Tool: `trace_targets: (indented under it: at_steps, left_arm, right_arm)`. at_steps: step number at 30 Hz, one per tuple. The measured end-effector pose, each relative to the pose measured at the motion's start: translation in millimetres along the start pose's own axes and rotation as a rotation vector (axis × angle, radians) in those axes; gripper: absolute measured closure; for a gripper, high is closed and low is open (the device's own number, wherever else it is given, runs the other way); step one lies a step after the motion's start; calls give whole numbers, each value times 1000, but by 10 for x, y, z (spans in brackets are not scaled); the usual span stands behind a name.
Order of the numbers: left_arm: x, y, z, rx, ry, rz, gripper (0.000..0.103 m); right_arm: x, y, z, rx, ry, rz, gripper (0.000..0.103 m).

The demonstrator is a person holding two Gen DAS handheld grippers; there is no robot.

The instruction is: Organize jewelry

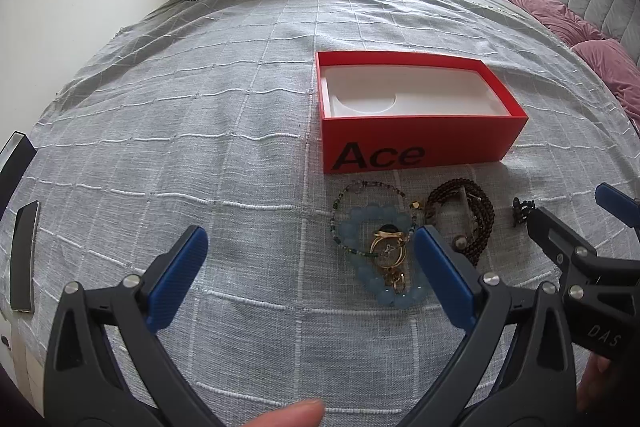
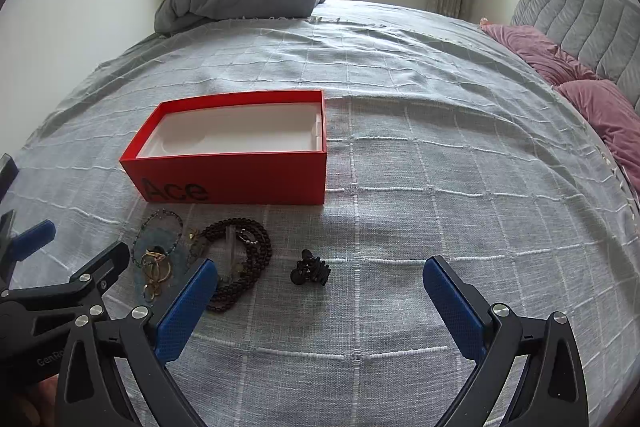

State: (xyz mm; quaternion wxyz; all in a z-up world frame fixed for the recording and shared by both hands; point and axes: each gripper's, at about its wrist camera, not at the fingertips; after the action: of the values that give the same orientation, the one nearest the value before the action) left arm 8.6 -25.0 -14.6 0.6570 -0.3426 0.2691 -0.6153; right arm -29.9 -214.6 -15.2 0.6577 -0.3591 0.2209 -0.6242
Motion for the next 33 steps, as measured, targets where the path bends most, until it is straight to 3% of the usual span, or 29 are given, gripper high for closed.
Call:
trace_targets:
  at_steps: [33]
  left_arm:
    - [-20,11,14,-1,1,-2,1]
  right_arm:
    - [-20,90,33,-35,-13,13,0]
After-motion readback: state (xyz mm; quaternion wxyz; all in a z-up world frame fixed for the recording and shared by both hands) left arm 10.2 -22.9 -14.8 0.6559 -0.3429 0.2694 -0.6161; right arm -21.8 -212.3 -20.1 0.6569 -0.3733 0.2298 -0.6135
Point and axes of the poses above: each gripper's, at about its wrist camera, not at the fingertips, and y roughly the way its jaws point, x to its right, z to its top, and after that the axes turned 12 degrees about -y, right-handed
